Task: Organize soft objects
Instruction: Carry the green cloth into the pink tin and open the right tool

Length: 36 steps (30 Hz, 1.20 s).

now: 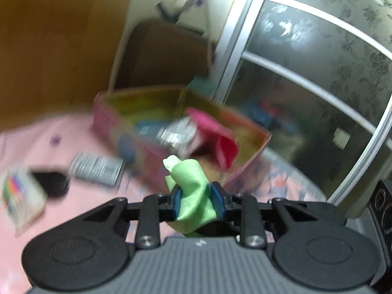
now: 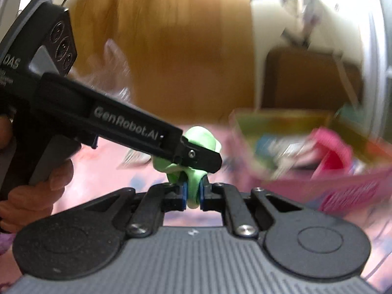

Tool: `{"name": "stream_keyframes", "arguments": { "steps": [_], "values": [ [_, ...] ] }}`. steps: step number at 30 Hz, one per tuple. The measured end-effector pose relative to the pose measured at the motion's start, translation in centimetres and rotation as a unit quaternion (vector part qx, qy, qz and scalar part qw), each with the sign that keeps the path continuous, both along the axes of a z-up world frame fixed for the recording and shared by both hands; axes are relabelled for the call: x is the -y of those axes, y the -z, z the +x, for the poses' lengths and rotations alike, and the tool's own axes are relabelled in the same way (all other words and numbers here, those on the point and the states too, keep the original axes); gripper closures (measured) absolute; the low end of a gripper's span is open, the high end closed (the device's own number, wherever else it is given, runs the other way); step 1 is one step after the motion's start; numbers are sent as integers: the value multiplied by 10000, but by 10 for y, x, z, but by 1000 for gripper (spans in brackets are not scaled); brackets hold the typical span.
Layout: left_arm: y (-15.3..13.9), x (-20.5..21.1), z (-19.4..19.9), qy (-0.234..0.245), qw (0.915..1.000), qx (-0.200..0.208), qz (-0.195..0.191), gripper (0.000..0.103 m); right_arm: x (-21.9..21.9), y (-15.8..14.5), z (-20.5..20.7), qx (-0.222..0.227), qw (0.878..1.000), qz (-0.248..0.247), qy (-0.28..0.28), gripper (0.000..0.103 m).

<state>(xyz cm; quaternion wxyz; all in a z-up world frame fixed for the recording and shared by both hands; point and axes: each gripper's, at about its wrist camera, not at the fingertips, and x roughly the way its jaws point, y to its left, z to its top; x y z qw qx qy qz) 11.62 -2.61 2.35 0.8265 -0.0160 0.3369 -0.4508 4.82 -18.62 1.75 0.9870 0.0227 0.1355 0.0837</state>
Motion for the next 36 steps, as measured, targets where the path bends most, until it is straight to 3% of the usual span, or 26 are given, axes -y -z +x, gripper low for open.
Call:
{"name": "stream_keyframes", "arguments": {
  "steps": [3, 6, 9, 12, 14, 15, 17, 23, 29, 36],
  "values": [
    [-26, 23, 10, 115, 9996, 222, -164, 78, 21, -14, 12, 226, 9991, -82, 342, 90],
    [-41, 54, 23, 225, 9984, 469, -201, 75, 44, -18, 35, 129, 9983, -33, 570, 90],
    [-38, 85, 39, 207, 9980, 581, -105, 73, 60, -11, 60, -97, 9975, -1, 702, 90],
    [-25, 108, 61, 35, 9993, 383, 20, 70, 71, 2, 77, -368, 9973, -73, 637, 86],
    [-15, 117, 75, -193, 9994, 242, 160, 66, 71, 8, 87, -597, 9968, -152, 518, 67],
    [-10, 120, 82, -330, 9989, 209, 266, 64, 72, 10, 88, -597, 9964, -154, 587, 50],
    [-2, 125, 89, -565, 9970, 199, 497, 54, 75, 9, 76, -418, 9967, -90, 695, 40],
    [-6, 108, 81, -849, 9947, 359, 467, 50, 76, 4, 28, -7, 9963, 223, 832, 39],
    [-25, 67, 53, -1085, 9933, 388, -69, 46, 57, 10, -18, 235, 9958, 385, 800, 39],
    [-10, 18, 14, -1422, 9881, 549, 207, 46, 19, 35, -20, -549, 9979, 257, 234, 40]
  ]
}}
